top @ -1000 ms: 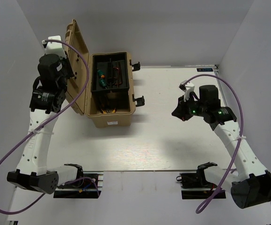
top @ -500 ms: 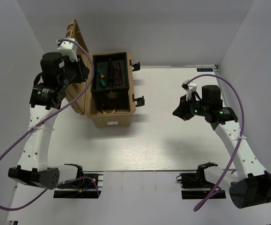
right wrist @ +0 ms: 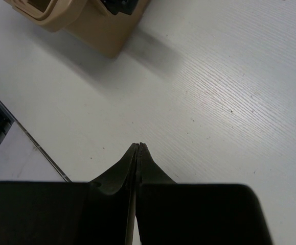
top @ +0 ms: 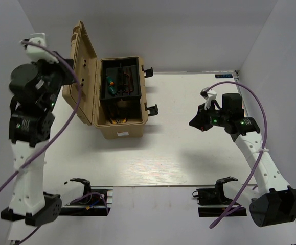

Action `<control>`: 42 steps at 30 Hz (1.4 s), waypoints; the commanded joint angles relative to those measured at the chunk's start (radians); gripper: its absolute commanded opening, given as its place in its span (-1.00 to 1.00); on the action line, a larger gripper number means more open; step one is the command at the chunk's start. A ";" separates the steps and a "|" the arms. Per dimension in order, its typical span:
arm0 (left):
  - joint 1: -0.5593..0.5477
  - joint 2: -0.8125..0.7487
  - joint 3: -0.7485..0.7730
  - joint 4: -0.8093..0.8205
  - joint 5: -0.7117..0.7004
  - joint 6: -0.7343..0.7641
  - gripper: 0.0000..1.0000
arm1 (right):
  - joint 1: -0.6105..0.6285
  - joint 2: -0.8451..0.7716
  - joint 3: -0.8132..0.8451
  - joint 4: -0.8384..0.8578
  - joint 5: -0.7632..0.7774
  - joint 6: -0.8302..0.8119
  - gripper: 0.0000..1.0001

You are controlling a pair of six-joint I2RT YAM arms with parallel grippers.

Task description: Sort the tools into containers

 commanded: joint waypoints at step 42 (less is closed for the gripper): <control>0.075 -0.093 -0.313 0.267 -0.590 0.159 -0.05 | -0.032 -0.061 -0.061 0.025 -0.098 -0.015 -1.00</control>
